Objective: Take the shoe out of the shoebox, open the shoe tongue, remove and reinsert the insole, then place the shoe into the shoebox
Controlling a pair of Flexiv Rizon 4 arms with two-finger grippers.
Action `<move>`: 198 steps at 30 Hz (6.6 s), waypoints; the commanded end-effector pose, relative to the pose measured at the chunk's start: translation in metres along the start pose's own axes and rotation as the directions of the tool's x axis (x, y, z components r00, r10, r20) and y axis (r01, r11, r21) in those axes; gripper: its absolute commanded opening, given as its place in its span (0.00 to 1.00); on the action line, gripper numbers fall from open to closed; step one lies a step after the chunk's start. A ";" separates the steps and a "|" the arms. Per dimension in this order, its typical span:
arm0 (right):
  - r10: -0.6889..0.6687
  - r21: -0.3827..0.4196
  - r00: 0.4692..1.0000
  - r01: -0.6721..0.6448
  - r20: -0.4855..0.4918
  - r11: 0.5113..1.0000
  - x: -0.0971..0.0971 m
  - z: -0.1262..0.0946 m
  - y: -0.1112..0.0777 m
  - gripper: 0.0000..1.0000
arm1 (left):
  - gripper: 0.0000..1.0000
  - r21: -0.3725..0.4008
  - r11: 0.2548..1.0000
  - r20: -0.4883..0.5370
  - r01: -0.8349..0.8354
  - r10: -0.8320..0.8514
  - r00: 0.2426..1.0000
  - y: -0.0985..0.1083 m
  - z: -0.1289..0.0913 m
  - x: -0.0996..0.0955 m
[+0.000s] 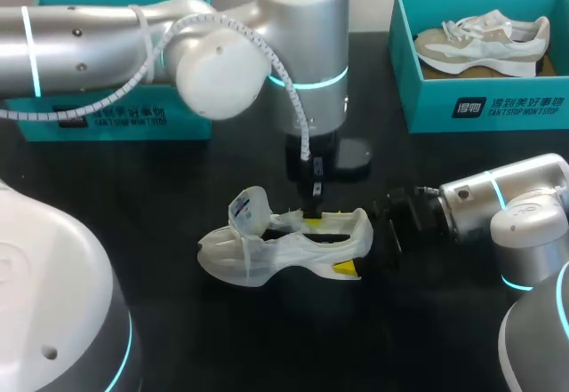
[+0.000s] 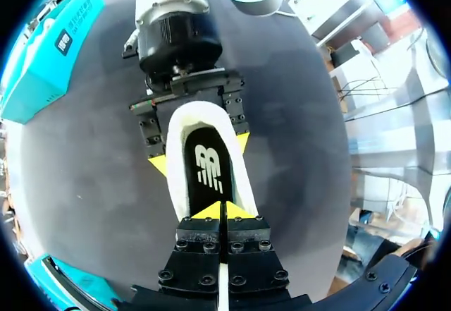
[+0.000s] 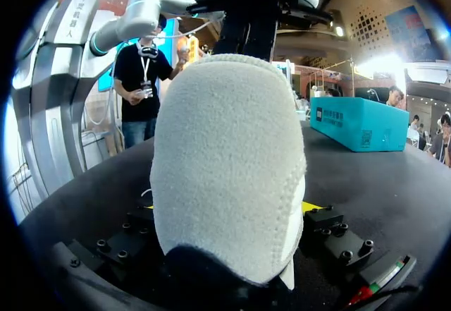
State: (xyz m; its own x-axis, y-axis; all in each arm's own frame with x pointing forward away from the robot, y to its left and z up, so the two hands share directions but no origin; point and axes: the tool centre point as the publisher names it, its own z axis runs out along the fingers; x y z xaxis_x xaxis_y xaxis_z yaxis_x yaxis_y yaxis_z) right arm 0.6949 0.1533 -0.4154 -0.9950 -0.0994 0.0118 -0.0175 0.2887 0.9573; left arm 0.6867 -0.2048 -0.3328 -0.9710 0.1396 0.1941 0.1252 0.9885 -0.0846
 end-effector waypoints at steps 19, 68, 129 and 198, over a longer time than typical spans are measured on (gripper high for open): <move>0.001 0.004 1.000 -0.001 0.000 1.000 0.001 0.001 -0.002 0.00 | 0.00 -0.020 1.000 0.063 -0.006 0.007 0.998 0.016 0.049 0.014; 0.001 0.004 1.000 -0.001 0.000 1.000 0.001 0.001 -0.002 0.00 | 0.35 -0.112 0.993 0.120 0.035 -0.022 0.993 0.033 0.074 0.014; 0.001 0.004 1.000 -0.001 0.000 1.000 0.001 0.001 -0.002 0.00 | 0.00 0.113 0.994 0.261 0.010 -0.040 0.965 0.061 0.041 -0.017; 0.001 0.004 1.000 -0.001 0.000 1.000 0.001 0.001 -0.002 0.00 | 0.33 0.203 0.978 0.467 0.056 -0.147 0.872 -0.009 0.003 -0.011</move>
State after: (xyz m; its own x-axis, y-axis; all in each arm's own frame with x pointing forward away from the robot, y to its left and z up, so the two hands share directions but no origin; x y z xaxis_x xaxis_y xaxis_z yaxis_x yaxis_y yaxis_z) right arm 0.6951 0.1529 -0.4155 -0.9950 -0.0995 0.0119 -0.0174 0.2883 0.9574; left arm 0.6945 -0.2160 -0.3345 -0.9583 -0.0560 -0.2802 0.0199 0.9652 -0.2609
